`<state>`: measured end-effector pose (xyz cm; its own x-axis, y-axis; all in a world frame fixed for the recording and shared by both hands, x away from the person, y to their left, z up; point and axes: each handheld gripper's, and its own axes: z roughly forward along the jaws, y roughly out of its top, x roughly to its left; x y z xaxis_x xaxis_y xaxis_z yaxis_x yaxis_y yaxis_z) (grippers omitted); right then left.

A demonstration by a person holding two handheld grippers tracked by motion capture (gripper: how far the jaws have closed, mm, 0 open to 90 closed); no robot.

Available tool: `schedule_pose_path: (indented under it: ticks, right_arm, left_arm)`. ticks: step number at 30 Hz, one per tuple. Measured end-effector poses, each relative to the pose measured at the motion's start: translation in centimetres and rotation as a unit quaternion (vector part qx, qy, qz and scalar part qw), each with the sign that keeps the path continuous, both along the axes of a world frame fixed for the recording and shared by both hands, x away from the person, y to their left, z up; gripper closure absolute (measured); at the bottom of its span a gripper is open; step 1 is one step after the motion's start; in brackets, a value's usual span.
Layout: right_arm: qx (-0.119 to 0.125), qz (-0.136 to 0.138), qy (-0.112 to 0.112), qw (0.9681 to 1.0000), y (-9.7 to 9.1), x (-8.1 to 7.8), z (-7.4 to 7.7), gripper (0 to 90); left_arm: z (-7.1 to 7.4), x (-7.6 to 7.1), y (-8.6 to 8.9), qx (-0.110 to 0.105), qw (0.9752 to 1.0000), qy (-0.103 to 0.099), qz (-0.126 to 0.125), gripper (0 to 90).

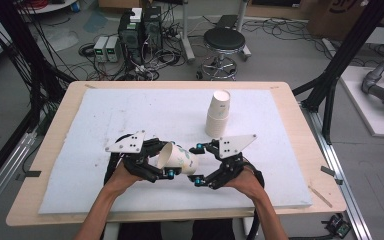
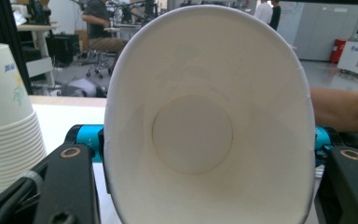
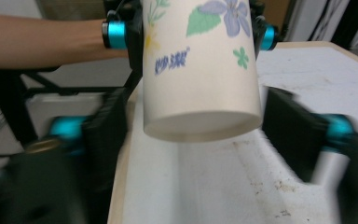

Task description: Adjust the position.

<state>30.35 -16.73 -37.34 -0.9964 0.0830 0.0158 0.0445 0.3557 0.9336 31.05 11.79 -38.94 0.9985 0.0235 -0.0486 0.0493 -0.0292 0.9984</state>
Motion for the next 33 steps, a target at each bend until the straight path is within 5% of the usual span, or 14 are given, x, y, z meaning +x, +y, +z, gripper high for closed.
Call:
schedule_pose_path:
  ticks: [5,7,11,14,18,21,27,31,33]
  right_arm:
    - [-0.009,-0.038,0.005,0.9992,-0.2,-0.1,-0.1,15.7]
    - [-0.013,-0.049,0.002,0.9987,-0.4,-0.1,-0.4,15.7]
    - [-0.026,-0.078,0.003,0.9966,-1.0,-0.4,-0.9,15.7]
    - [-0.033,-0.107,0.002,0.9937,-1.6,-0.4,-1.4,15.8]
    - [-0.047,-0.162,0.001,0.9857,-3.1,-0.3,-2.3,15.8]
    - [-0.055,-0.214,-0.002,0.9753,-4.5,-0.1,-3.1,15.8]
    - [-0.072,-0.281,0.003,0.9571,-6.2,-0.1,-5.0,15.8]
    - [-0.075,-0.311,0.001,0.9476,-6.9,-0.1,-5.9,15.8]
    - [-0.076,-0.329,0.001,0.9413,-7.3,-0.1,-6.2,15.9]
  left_arm:
    - [0.3,0.1,0.6,0.010,0.9999,0.003,0.013,35.1]
    - [0.7,0.3,1.0,0.039,0.9989,0.008,0.026,34.8]
    - [1.3,0.8,1.4,0.104,0.9931,0.012,0.053,34.4]
    - [1.5,1.3,1.7,0.132,0.9890,0.019,0.063,34.4]
    - [1.9,2.0,2.0,0.180,0.9804,0.025,0.077,34.6]
    - [2.1,2.5,2.2,0.210,0.9731,0.027,0.091,34.6]
    - [2.9,3.7,2.3,0.283,0.9530,0.029,0.105,34.6]
    - [3.5,4.4,2.2,0.310,0.9437,0.031,0.111,34.6]
    - [3.9,4.8,2.1,0.331,0.9371,0.024,0.109,34.6]
